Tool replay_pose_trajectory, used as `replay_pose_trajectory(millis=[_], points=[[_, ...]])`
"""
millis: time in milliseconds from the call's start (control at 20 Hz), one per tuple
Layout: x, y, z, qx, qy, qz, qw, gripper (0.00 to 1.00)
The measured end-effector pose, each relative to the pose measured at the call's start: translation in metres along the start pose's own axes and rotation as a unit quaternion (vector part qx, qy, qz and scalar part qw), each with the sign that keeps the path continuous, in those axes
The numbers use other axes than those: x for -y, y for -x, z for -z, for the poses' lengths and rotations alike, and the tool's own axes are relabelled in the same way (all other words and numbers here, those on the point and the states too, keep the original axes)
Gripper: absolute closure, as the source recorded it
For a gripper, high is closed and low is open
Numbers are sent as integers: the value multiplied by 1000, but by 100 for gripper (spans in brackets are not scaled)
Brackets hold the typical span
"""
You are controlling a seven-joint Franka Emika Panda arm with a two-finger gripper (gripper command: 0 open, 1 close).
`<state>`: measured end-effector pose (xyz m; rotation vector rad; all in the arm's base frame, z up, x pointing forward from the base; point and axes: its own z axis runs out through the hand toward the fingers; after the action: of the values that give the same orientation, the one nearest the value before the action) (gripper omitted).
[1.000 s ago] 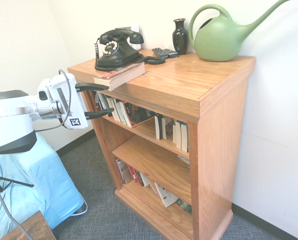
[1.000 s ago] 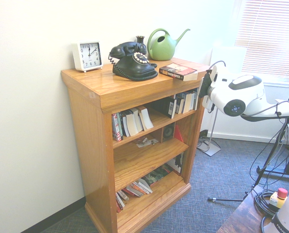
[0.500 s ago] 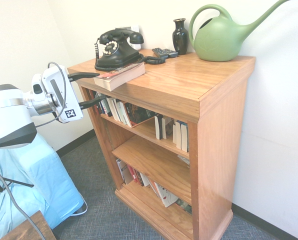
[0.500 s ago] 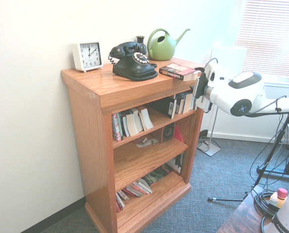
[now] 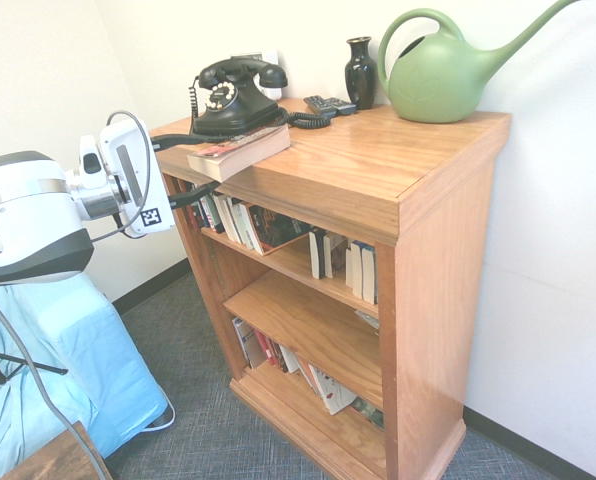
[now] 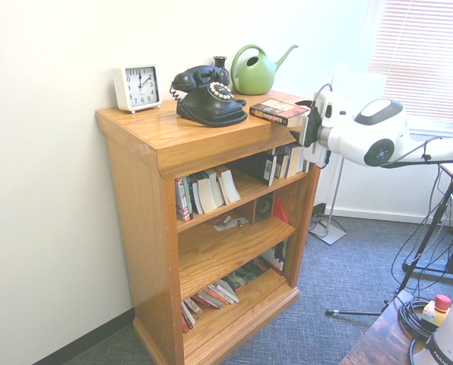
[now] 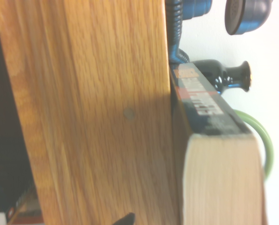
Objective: Organize the shelf
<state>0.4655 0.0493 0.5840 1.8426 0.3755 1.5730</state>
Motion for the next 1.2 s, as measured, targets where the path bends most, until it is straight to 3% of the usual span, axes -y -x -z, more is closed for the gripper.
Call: replay_pose_trajectory(millis=[100,150,1200], points=[[0,-4,-13,0,2,3,1000,0],[1,-5,-20,0,0,4,1000,100],[8,-17,-28,6,-12,6,1000,100]])
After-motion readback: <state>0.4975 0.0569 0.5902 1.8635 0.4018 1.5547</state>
